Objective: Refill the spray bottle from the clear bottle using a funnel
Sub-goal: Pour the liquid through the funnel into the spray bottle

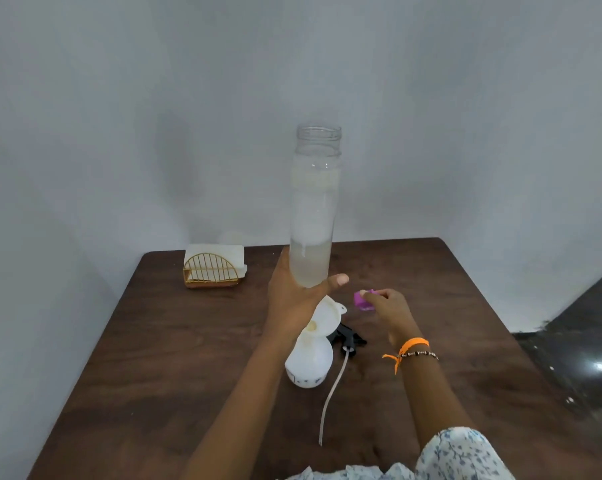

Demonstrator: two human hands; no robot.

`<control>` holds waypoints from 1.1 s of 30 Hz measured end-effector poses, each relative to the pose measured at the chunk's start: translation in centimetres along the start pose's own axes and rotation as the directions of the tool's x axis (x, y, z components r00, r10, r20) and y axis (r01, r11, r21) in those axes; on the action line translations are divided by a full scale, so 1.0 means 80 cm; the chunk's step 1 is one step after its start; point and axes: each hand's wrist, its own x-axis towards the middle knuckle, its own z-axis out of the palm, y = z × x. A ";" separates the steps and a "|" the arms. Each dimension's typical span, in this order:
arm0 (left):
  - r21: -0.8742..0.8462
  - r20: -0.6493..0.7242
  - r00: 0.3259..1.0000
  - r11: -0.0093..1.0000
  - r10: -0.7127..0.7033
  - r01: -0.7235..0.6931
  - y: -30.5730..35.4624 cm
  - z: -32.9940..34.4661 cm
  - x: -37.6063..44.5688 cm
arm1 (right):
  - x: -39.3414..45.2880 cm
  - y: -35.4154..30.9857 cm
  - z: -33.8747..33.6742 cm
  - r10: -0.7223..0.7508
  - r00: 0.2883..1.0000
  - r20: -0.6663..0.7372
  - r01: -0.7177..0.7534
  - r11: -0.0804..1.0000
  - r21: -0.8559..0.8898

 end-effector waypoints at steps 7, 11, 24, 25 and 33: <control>-0.042 0.010 1.000 0.999 -0.025 0.025 -0.007 0.003 0.003 | 0.009 0.066 -0.009 0.111 0.989 -0.093 -0.142 0.882 -0.450; -0.051 0.022 0.999 0.998 -0.046 0.047 -0.016 0.001 0.004 | 0.004 0.098 -0.002 0.087 0.995 -0.041 -0.095 0.831 -0.548; 0.001 0.009 1.000 1.000 -0.021 0.021 -0.019 0.002 0.001 | 0.018 0.044 -0.018 -0.093 0.995 -0.033 0.077 0.944 -0.321; -0.005 0.019 1.000 1.000 -0.023 0.023 -0.019 0.002 0.002 | 0.011 0.020 -0.020 -0.148 0.989 0.000 0.143 0.954 -0.263; 0.068 -0.015 1.000 0.998 0.016 -0.015 -0.013 0.001 0.001 | -0.090 -0.152 -0.016 -0.544 0.804 0.240 0.478 0.831 0.284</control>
